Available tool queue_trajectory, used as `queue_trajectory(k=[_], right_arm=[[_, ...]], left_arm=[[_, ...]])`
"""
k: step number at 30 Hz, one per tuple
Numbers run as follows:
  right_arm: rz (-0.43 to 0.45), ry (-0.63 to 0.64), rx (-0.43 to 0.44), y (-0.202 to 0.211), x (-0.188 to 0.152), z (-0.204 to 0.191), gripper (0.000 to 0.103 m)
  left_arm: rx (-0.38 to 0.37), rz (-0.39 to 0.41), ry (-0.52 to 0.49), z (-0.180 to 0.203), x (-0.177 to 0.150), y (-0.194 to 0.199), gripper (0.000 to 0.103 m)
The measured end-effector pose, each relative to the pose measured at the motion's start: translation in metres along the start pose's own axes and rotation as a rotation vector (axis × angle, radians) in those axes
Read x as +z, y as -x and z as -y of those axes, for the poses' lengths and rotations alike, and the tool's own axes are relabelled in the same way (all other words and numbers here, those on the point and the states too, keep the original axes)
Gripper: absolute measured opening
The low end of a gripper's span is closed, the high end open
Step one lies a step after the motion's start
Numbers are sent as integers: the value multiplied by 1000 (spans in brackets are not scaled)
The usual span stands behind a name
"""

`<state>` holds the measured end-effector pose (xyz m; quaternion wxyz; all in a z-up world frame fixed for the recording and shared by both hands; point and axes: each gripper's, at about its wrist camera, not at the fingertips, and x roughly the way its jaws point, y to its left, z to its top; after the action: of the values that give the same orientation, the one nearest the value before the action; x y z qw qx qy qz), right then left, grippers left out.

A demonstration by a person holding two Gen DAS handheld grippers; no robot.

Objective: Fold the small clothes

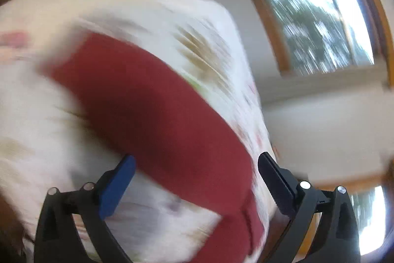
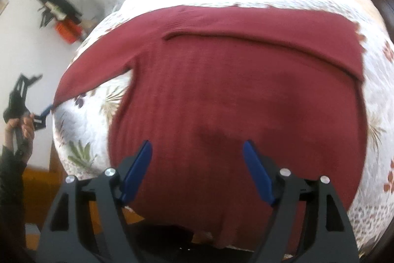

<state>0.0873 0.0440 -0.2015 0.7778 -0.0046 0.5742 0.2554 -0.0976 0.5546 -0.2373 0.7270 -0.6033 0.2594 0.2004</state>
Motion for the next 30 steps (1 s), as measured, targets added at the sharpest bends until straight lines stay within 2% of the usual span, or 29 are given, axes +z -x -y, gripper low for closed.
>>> queue_trajectory(k=[3,6,8,11,13,14,16,17,18,20,23,26,30], right_arm=[[-12,53,18,-4,4,-20,76],[-16,87,24,-6,7,-34,76],[-14,85,28,-6,9,-38,76],[-4,85,23,-2,8,-41,76],[2,77,16,0,5,-39,76],[3,70,12,0,4,-38,76],[10,48,5,4,1,-32,76],[14,34,3,6,0,-27,76],[16,21,1,6,-1,-24,77],[16,-7,2,7,-3,-16,77],[16,-18,2,8,-4,-9,77],[28,-23,-1,11,-3,-2,77],[49,-48,-13,17,-1,13,77]], left_arm=[[-7,49,94,-40,24,20,99],[-9,43,200,-70,36,17,99],[-7,45,232,-77,42,11,99],[4,56,198,-74,54,3,99],[15,42,187,-75,57,-5,88],[48,29,191,-77,59,-9,76],[65,22,232,-86,67,-10,59],[63,23,246,-90,67,-6,40],[53,21,260,-94,67,-4,27],[37,22,255,-93,67,-2,20],[55,41,193,-76,67,2,17],[6,85,151,-43,68,14,16],[-81,91,-88,57,53,22,16]])
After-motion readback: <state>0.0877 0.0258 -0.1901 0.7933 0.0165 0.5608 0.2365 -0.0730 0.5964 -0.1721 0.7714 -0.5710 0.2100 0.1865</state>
